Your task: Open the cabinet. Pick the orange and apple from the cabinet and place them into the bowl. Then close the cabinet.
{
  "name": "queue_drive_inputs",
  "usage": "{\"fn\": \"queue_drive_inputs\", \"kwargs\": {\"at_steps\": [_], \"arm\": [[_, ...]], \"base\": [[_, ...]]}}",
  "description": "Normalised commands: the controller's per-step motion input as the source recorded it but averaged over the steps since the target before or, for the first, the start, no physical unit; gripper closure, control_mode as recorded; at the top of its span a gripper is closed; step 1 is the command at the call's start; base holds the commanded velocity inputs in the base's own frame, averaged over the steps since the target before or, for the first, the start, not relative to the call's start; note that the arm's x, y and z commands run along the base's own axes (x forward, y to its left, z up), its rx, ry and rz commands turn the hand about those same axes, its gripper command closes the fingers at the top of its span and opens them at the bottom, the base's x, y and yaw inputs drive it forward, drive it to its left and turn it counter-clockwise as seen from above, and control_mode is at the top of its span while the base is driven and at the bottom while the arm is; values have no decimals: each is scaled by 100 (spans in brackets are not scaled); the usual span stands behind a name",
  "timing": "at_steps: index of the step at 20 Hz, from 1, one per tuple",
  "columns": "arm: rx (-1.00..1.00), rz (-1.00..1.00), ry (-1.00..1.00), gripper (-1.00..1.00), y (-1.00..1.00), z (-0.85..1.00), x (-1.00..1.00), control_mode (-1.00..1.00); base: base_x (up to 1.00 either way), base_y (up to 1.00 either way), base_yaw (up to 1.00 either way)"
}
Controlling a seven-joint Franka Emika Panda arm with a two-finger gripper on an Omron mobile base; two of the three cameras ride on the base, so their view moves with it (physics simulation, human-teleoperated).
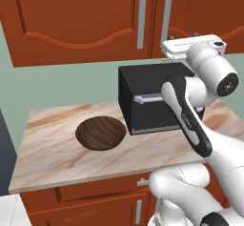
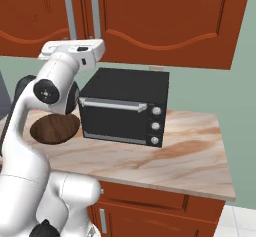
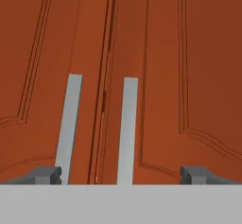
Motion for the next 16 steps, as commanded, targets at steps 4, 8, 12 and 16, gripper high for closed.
{"fn": "queue_drive_inputs", "kwargs": {"at_steps": [4,8,12,16], "arm": [[0,0,4,-100,0,0,71,-100],[0,0,7,-100,0,0,80,-100],[3,0,8,-100,0,-3,95,-100],[1,0,7,-100,0,-23,100,-100]], "base": [[0,0,0],[0,0,0],[0,0,0],[0,0,0]]}}
